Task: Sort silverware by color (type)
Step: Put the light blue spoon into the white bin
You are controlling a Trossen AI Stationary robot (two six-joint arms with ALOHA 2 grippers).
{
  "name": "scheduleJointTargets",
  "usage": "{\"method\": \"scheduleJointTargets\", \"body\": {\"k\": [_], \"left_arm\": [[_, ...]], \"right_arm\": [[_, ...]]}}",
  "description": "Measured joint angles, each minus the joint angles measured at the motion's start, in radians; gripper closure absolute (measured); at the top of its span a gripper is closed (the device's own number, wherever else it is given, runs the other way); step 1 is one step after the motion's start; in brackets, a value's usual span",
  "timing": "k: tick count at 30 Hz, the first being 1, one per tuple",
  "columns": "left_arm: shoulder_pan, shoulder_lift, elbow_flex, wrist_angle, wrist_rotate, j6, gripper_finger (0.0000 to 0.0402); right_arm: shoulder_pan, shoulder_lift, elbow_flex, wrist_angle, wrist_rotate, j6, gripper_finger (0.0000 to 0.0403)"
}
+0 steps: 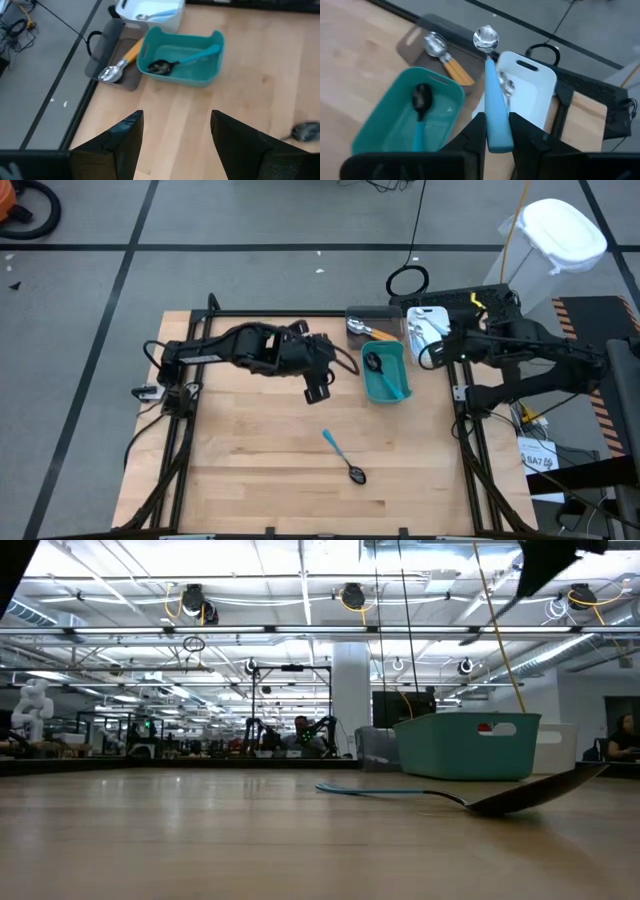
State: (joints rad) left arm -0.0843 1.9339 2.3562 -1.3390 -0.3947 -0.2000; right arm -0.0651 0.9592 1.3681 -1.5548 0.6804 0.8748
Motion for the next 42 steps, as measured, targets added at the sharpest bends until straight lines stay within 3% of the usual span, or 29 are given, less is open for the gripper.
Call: {"method": "scheduleJointTargets", "body": {"k": [6, 11, 23, 31, 37, 42], "left_arm": [[0.042, 0.000, 0.000, 0.013, 0.028, 0.013, 0.0172], [0.058, 0.000, 0.000, 0.018, 0.063, 0.014, 0.0172], [0.063, 0.000, 0.000, 0.088, 0.111, 0.046, 0.0172], [0.063, 0.000, 0.000, 0.108, 0.110, 0.025, 0.0172], [0.051, 0.000, 0.000, 0.101, 0.110, -0.031, 0.0172], [0.030, 0.000, 0.000, 0.102, 0.110, -0.069, 0.0172]], "right_arm": [[-0.056, -0.114, -0.153, 0.105, -0.011, -0.019, 0.0344], [-0.127, -0.136, -0.238, 0.189, -0.062, -0.066, 0.0344], [-0.432, -0.086, -0.257, 0.285, -0.222, -0.358, 0.0344], [-0.635, 0.020, -0.270, 0.451, -0.339, -0.549, 0.0344], [-0.739, 0.045, -0.371, 0.621, -0.422, -0.586, 0.0344], [-0.788, 0.043, -0.450, 0.688, -0.424, -0.619, 0.0344]]}}
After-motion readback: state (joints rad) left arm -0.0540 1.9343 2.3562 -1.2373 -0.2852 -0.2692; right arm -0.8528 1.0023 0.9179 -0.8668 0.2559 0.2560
